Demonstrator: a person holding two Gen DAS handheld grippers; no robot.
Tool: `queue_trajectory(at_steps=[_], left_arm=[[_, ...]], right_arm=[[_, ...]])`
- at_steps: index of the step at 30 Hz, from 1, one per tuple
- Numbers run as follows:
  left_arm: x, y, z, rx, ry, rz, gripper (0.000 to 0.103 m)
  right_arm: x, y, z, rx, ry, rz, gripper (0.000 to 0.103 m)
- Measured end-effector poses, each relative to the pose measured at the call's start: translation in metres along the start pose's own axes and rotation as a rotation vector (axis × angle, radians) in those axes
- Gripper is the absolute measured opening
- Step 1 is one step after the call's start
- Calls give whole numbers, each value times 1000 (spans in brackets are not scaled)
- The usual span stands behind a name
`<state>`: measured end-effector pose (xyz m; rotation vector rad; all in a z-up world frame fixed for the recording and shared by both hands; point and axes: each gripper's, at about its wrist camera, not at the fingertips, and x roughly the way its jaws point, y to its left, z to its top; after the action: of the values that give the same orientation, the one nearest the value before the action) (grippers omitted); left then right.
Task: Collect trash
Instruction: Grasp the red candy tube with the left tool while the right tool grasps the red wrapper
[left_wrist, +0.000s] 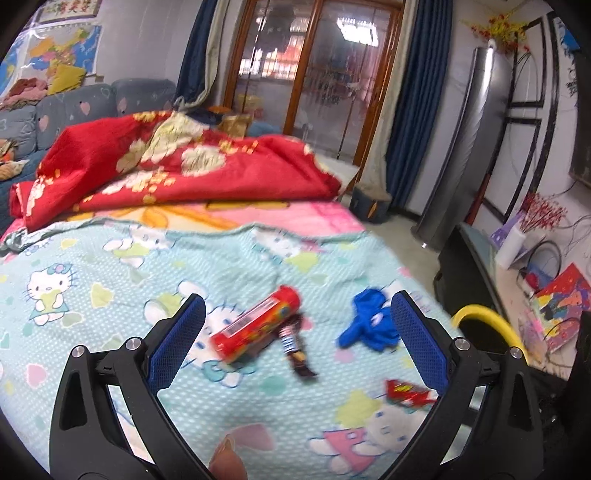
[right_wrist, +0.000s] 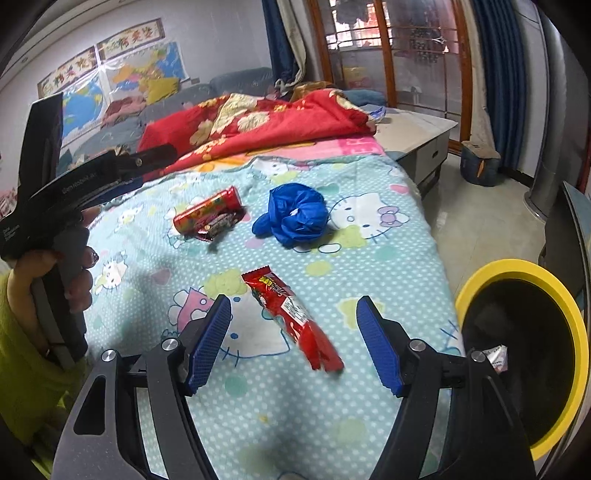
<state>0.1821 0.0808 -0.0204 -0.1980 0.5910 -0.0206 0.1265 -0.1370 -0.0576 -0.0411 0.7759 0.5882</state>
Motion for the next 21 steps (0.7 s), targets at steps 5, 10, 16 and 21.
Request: queue_trajectory(at_steps=[5, 10, 16, 21], left_arm=[[15, 16, -7, -11, 51, 12, 81], [32, 26, -13, -20, 111, 22, 65], [51, 35, -19, -1, 158, 18, 55], [67, 42, -21, -10, 209, 4, 50]], right_arm=[[17, 3, 4, -24, 37, 9, 68], [37, 1, 3, -27, 81, 12, 68], [45, -3, -6, 8, 105, 30, 44], [41, -6, -8, 46, 104, 51, 26]])
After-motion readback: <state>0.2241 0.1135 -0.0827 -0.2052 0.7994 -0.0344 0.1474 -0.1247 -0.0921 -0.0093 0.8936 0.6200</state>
